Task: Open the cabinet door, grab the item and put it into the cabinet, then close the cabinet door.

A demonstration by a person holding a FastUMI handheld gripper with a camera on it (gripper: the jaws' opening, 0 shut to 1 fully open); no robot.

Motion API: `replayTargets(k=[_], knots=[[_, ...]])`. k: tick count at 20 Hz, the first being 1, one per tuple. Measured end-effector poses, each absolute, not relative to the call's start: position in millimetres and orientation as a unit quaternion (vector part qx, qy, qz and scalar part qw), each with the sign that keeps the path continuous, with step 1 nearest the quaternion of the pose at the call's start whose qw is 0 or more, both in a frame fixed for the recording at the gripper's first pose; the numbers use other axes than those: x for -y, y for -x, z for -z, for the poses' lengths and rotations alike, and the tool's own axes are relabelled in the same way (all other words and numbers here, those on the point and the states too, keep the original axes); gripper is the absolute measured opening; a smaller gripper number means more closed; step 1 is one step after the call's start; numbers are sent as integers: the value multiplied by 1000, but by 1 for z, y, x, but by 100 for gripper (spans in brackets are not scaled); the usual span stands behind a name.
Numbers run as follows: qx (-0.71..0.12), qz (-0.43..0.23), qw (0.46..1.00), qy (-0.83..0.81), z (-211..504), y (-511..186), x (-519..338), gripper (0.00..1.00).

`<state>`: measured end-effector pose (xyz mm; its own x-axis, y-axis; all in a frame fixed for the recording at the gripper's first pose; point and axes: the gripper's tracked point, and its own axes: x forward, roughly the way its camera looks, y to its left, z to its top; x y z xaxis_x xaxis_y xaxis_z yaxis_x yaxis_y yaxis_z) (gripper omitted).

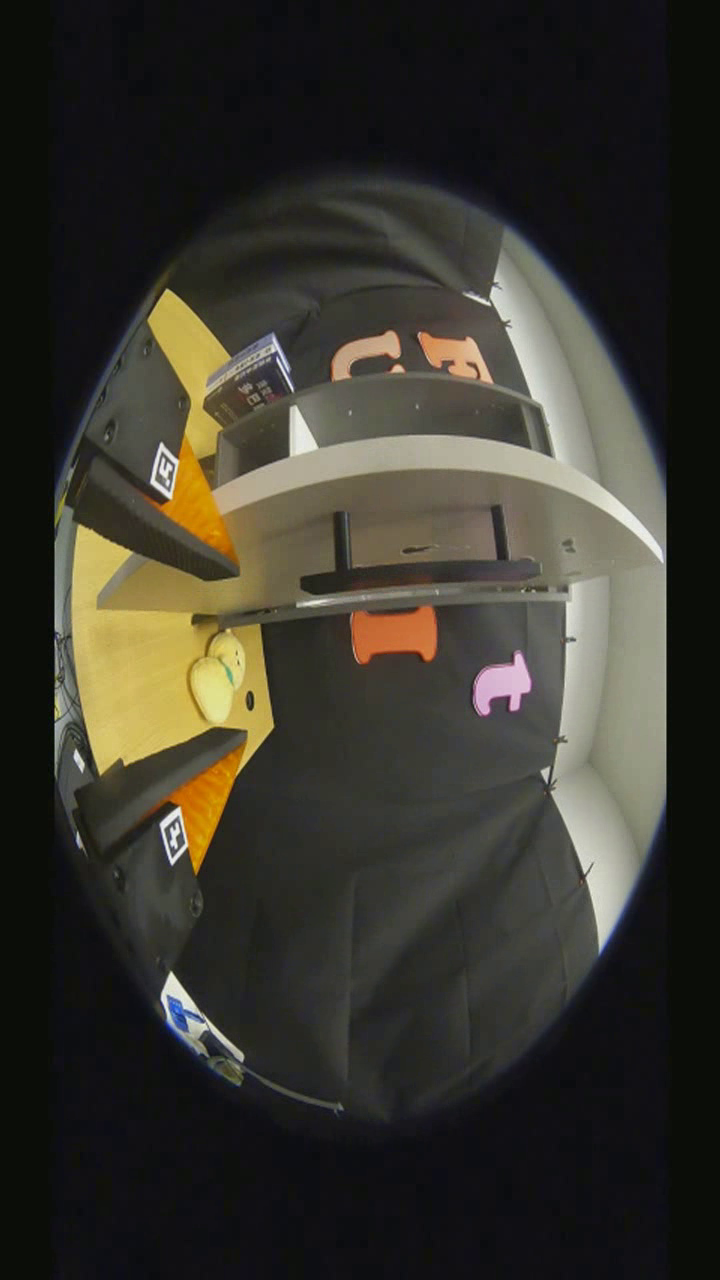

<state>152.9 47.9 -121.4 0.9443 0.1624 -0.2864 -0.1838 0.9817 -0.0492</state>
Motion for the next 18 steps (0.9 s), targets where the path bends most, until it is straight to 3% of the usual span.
replayTargets(k=[18], knots=[[-132, -30, 990, 31, 126, -138, -97, 96]])
